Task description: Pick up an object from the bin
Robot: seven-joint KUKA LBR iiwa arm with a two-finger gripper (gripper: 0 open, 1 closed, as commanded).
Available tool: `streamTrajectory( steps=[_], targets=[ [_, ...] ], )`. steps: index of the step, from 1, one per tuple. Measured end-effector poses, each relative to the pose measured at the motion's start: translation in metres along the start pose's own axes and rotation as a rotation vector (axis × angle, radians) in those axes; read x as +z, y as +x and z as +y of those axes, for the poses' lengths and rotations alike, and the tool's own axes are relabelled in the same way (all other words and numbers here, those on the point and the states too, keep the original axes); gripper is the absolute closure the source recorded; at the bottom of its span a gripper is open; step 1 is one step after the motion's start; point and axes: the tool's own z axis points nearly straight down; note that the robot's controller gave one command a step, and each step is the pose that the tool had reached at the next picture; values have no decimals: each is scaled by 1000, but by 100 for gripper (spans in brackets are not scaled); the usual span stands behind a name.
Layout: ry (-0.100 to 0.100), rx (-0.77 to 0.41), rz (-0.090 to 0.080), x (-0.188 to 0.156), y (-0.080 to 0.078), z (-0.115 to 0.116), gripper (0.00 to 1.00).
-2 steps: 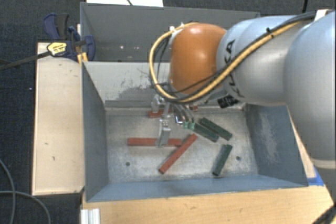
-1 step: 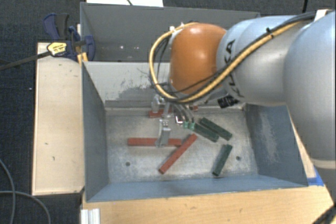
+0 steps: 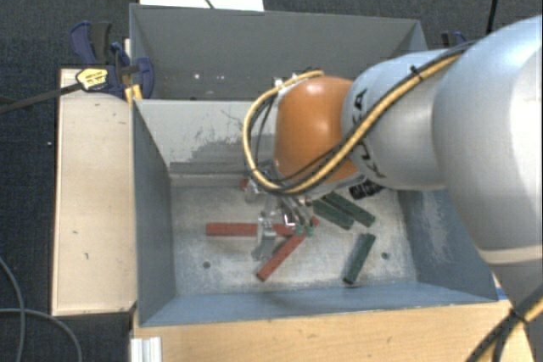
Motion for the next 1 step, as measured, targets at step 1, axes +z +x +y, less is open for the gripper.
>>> streamTrajectory(
  steps=[1],
  targets=[
    [-1,61,8,35,19,-22,100]
  ],
)
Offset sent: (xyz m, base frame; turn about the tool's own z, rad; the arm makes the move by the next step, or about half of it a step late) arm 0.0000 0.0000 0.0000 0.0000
